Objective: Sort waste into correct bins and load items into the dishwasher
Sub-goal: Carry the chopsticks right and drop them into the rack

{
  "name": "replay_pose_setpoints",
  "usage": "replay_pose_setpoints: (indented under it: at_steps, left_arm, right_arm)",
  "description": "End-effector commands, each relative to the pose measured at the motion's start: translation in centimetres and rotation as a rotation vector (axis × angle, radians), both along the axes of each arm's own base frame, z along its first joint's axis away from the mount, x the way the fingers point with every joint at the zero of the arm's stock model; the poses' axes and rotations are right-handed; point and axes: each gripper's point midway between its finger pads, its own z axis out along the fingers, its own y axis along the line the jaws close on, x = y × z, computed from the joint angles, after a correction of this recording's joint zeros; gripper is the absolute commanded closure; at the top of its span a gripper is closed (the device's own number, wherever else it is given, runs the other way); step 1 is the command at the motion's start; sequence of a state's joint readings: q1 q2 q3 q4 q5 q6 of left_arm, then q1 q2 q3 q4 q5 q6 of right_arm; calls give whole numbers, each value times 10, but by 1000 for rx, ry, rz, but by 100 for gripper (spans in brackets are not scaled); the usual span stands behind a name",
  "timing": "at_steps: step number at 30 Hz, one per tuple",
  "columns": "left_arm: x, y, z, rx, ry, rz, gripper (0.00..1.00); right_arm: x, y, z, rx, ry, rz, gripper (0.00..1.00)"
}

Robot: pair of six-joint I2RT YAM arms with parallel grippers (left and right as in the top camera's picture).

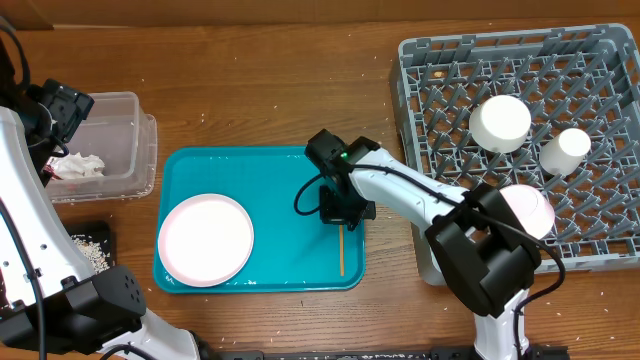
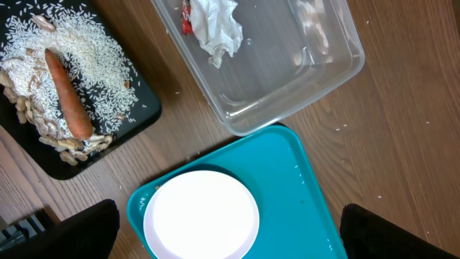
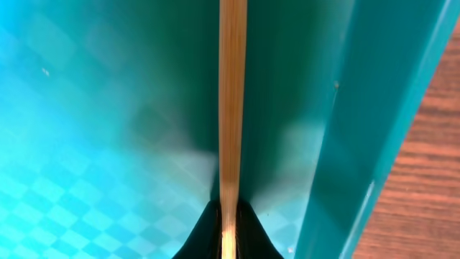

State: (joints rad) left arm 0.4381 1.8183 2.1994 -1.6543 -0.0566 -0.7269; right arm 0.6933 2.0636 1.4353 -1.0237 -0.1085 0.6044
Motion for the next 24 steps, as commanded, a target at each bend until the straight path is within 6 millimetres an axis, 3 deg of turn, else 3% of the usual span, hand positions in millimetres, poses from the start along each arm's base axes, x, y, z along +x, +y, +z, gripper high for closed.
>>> replay_pose_setpoints:
  at_steps: [1, 5, 8, 11, 14, 18, 24]
  left_arm:
    - [0, 0, -1, 8, 9, 4, 0]
    - [0, 0, -1, 8, 9, 4, 0]
    - [0, 0, -1, 8, 9, 4, 0]
    - [0, 0, -1, 8, 9, 4, 0]
    - [0, 0, -1, 8, 9, 4, 0]
    - [0, 0, -1, 8, 9, 4, 0]
    - [0, 0, -1, 8, 9, 4, 0]
  right_arm:
    - [12, 3, 15, 10, 2, -32, 96]
    - [37, -7, 66, 46, -54, -18, 96]
    - [64, -27, 110, 90, -132, -25, 96]
    - [93, -62, 151, 128, -233, -30, 96]
    - [122, -113, 185, 146, -349, -25, 96]
    - [144, -160, 197, 185, -415, 2, 96]
    - [151, -177, 186, 231, -429, 38, 96]
